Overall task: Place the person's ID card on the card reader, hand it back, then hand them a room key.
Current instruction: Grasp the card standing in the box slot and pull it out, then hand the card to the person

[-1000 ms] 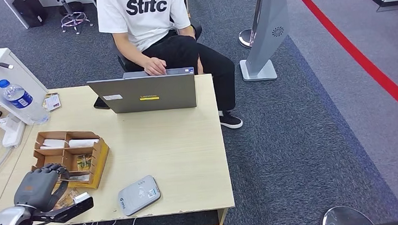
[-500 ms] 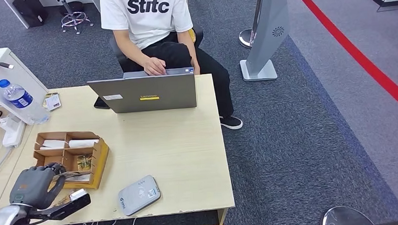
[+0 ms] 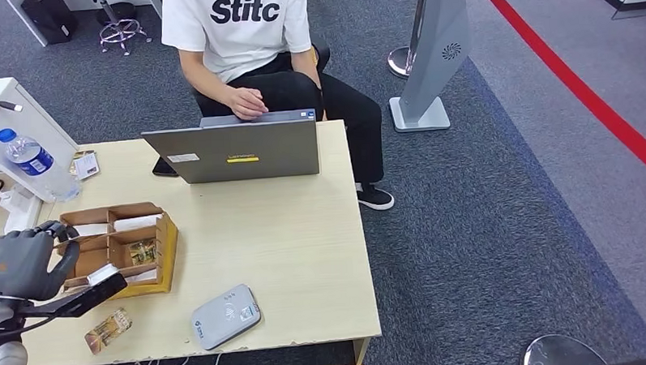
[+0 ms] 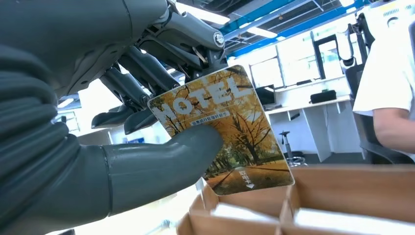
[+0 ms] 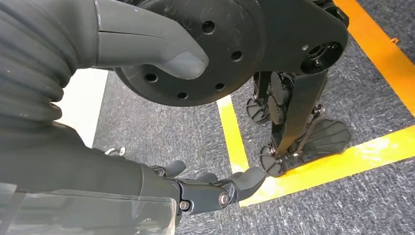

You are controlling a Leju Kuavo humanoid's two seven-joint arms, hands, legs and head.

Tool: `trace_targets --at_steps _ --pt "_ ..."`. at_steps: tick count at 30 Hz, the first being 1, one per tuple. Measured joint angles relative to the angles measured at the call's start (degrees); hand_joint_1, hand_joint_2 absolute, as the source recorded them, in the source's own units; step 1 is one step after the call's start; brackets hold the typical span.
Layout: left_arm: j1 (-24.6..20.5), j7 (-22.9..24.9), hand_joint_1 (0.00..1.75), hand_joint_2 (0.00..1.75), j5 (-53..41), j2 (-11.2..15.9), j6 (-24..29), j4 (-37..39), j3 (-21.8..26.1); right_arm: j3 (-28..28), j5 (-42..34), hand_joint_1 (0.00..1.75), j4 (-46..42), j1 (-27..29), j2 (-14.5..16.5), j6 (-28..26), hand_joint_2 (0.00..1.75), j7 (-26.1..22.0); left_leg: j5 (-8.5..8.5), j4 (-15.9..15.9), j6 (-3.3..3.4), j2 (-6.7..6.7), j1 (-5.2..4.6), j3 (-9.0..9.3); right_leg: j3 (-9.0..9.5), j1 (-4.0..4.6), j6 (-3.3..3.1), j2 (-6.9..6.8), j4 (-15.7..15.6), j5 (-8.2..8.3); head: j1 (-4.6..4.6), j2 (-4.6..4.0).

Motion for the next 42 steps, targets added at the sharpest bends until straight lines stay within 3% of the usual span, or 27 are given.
trace_targets --at_steps 8,17,38,39,42 --pt "-7.64 2.53 1.75 1.75 -0.88 0.86 -2.94 7.43 -0.05 1.08 0.15 0.00 0.03 -0.02 -0.03 -0.54 1.75 1.78 0.05 0.00 -0.03 0.01 0.01 0.01 0.00 0.02 -0.02 0.02 0.01 0.02 -0.02 0.00" --pt "-14.23 2.35 1.75 1.75 -1.48 0.89 -1.08 20.69 -0.42 2.67 0.11 0.00 0.13 -0.11 -0.09 -0.36 1.75 2.84 0.07 0.00 -0.06 0.04 0.02 0.01 -0.02 0.02 -0.03 0.07 0.01 0.02 -0.01 -0.01" --pt "-15.68 -0.27 1.75 1.75 1.38 0.59 6.39 23.79 -0.03 3.52 -0.02 0.00 0.16 -0.26 -0.09 -1.58 1.75 4.21 0.05 0.00 -0.07 0.08 0.01 0.00 -0.03 0.02 -0.04 0.13 0.01 0.03 -0.01 -0.01" --pt "-15.61 -0.84 1.67 1.75 1.62 0.35 7.64 23.81 0.15 3.54 -0.04 0.00 0.17 -0.25 -0.09 -1.89 1.75 4.51 0.04 0.00 -0.07 0.08 0.01 0.00 -0.04 0.02 -0.04 0.13 0.00 0.03 -0.01 -0.01" --pt "-15.23 -2.31 0.36 1.75 2.41 -0.62 11.51 23.75 0.73 3.59 -0.05 0.00 0.19 -0.22 -0.08 -2.59 1.75 5.20 0.04 0.00 -0.07 0.09 0.01 0.00 -0.04 0.01 -0.03 0.15 -0.01 0.03 -0.01 -0.01"
